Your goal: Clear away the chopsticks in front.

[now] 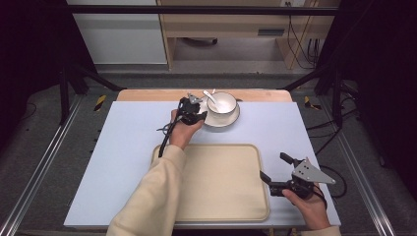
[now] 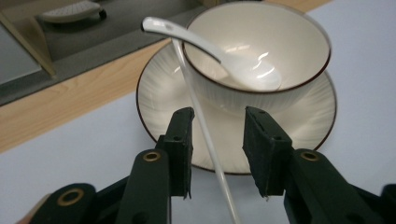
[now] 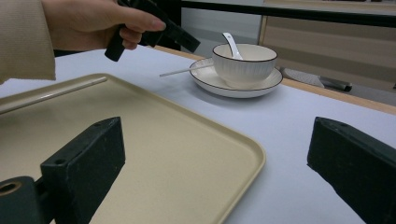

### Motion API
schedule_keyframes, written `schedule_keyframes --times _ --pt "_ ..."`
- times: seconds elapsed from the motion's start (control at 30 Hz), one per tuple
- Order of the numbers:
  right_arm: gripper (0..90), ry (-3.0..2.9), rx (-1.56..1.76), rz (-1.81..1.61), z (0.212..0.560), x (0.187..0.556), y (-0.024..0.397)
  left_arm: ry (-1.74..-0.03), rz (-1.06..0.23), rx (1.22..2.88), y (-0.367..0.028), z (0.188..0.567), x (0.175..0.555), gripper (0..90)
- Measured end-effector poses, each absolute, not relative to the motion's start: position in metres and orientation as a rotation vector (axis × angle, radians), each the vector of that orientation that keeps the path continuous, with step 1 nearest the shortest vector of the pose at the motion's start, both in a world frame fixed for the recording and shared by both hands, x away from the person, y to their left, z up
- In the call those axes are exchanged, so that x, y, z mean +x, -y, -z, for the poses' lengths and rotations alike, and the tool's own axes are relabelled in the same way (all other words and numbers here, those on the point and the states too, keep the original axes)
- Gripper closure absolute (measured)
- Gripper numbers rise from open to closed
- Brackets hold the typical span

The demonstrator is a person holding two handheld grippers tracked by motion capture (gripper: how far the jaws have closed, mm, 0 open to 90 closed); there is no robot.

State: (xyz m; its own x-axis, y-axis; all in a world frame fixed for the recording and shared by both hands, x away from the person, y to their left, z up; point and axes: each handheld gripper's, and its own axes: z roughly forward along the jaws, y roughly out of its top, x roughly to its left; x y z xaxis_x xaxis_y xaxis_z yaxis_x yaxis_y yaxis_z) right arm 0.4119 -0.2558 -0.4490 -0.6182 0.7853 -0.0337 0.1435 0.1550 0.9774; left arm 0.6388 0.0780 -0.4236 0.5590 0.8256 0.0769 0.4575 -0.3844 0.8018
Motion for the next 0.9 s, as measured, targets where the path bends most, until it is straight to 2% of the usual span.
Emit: schedule_keyframes --times 0.9 --pt "4.6 -1.892 0.899 -1.494 0.451 0.413 0.256 -1.133 -0.628 2.018 -0.066 0.461 0.656 75.4"
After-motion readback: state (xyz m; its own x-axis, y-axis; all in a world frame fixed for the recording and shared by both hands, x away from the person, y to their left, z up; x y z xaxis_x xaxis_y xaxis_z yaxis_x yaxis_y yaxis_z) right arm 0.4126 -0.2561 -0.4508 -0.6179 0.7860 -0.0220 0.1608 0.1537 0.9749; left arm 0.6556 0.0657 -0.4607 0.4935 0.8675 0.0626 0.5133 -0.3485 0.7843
